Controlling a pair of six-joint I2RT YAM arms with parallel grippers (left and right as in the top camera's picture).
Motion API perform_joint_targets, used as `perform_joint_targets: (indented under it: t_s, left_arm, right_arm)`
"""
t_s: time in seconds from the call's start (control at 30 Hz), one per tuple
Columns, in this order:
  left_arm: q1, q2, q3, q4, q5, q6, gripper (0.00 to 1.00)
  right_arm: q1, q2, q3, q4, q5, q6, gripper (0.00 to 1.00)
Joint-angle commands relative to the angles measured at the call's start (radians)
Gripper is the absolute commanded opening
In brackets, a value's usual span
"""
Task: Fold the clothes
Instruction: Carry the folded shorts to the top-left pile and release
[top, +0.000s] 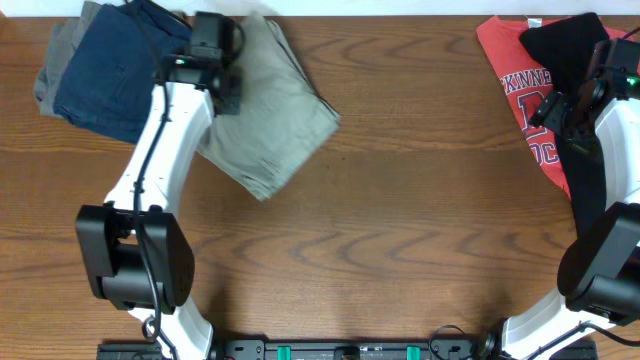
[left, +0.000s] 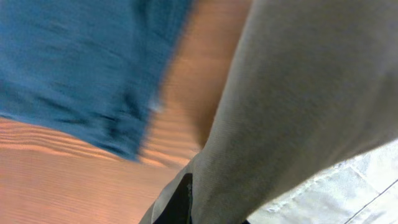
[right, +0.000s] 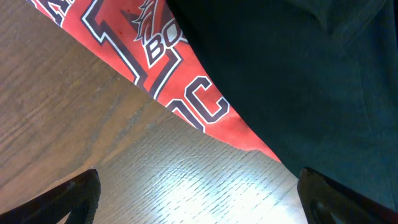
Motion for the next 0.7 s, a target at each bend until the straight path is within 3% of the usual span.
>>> perform_joint_targets:
  t_s: [0.0,0.37,0.67]
  left_arm:
    - [0.062,0.000,0.027,0.057,-0.089,0.033,0.06]
    - [0.175,0.000,0.027,0.356,-0.088,0.005,0.06]
    - [0.252,0.000,0.026,0.419,-0.088,-0.283,0.06]
  right_arm:
    - [-0.001,0.005,0.003,0.000,0.010,0.013,0.99]
    - [-0.001,0.005,0.004,-0.001,0.010,0.013,0.99]
    - [-0.001,0.005,0.003,0.000,0.010,0.013,0.99]
